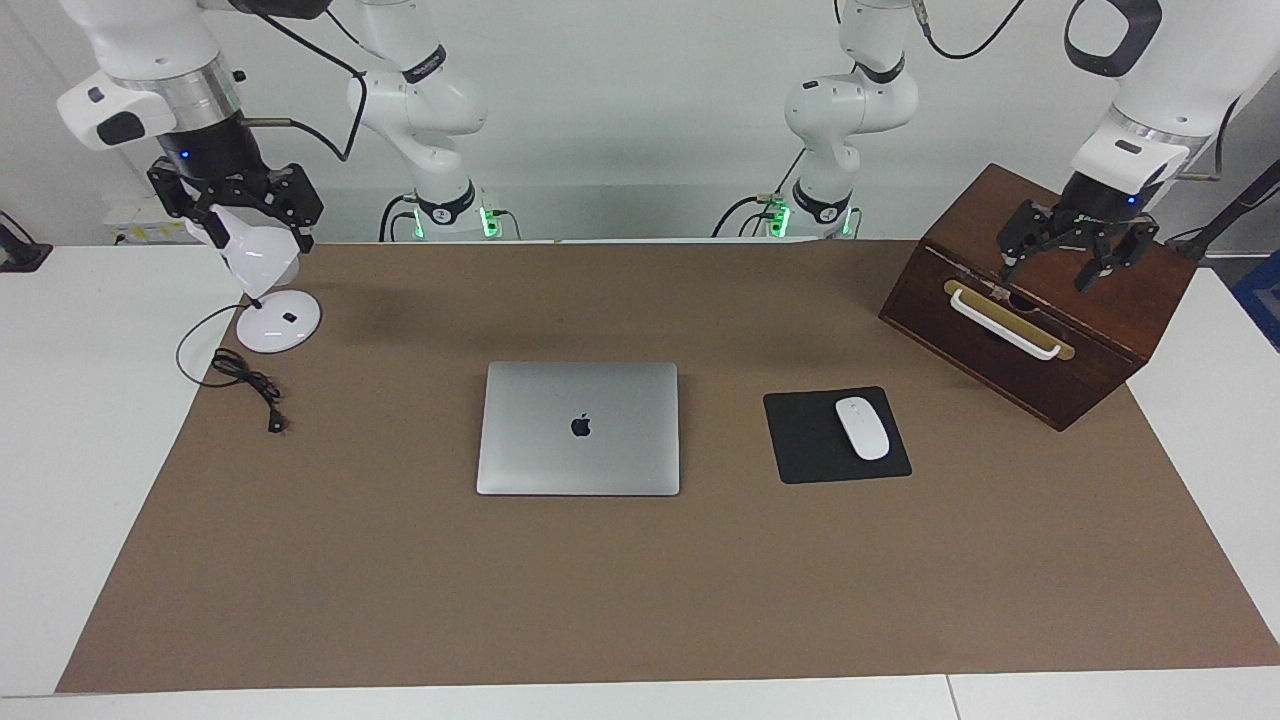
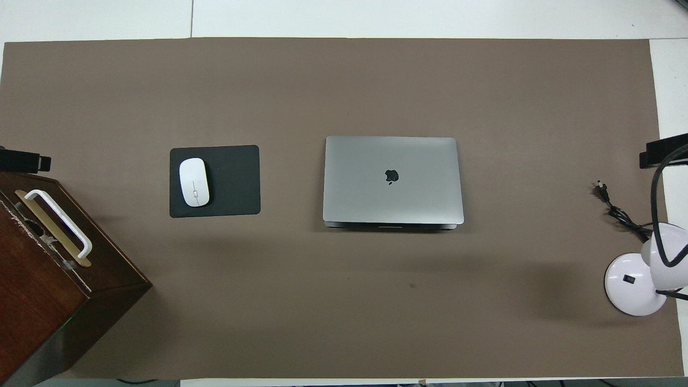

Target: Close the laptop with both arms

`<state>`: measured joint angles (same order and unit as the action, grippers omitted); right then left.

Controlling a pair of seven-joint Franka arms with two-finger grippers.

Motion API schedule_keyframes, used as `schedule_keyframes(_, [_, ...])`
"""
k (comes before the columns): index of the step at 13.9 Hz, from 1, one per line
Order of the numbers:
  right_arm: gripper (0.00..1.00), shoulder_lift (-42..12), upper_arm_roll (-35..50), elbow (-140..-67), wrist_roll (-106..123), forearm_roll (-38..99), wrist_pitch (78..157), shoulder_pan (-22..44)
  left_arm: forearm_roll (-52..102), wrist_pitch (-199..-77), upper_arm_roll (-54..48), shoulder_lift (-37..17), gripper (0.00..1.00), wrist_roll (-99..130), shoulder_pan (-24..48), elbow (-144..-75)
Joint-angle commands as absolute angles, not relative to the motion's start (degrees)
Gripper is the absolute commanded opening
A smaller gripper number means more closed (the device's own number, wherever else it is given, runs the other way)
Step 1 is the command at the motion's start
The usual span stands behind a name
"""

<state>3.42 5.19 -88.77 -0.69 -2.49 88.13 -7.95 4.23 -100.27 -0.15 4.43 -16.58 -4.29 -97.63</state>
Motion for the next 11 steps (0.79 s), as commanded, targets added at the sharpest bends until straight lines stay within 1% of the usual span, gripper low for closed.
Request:
schedule_keyframes(1, [1.00,4.04,4.83,-89.30,0.70,-2.72,87.45,-7.82,2.99,-98.70,-0.70,3.78,1.00,-16.26,-5.01,-95.80])
schedule_keyframes(11, [1.00,4.04,4.83,-89.38,-1.92,-1.68,87.54,-7.74,2.99,-98.96,-0.70,3.78,1.00,-16.26,-5.10,-95.89])
